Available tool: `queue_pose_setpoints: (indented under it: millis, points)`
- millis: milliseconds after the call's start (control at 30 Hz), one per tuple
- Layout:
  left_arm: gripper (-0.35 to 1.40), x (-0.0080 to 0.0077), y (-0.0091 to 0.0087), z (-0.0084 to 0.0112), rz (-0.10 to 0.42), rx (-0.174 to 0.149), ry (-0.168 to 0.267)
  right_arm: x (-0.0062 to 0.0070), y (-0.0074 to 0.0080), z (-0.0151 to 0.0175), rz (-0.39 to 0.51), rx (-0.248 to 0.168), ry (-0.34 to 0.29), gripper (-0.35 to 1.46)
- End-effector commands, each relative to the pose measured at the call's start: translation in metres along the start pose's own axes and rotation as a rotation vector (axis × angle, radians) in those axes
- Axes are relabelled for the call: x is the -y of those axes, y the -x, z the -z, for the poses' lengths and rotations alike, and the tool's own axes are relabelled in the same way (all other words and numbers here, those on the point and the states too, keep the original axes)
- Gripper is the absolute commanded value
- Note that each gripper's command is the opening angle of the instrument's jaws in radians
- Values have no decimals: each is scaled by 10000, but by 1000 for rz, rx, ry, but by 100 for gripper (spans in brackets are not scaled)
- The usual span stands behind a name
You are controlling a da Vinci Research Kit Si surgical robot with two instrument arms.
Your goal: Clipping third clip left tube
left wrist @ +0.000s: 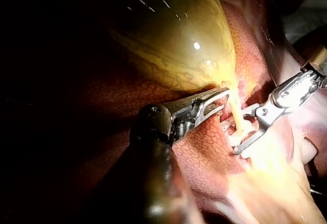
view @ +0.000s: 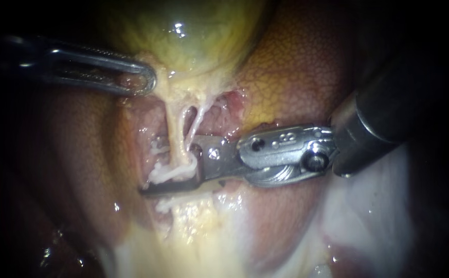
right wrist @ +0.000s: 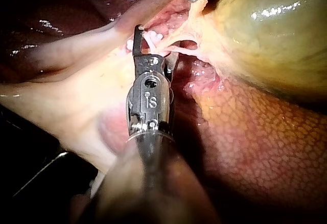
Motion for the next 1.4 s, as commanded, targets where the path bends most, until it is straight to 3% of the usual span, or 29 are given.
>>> queue_pose_setpoints:
  millis: [33,333,867,1133,1400]
  points:
    - [-35,1,0,0,0,-1,-2,0,0,0,0,0,0,42]
    - [-35,0,0,2,0,-1,-3,-1,1,7,0,0,3,42]
    - [-35,-1,-1,8,-1,-3,-7,-23,11,68,-9,-1,19,43]
    - [-35,-1,-1,9,-1,-3,-7,-27,11,87,-11,-10,12,44]
    - [-35,-2,-2,10,-2,-3,-7,-33,5,110,-15,-31,-42,44]
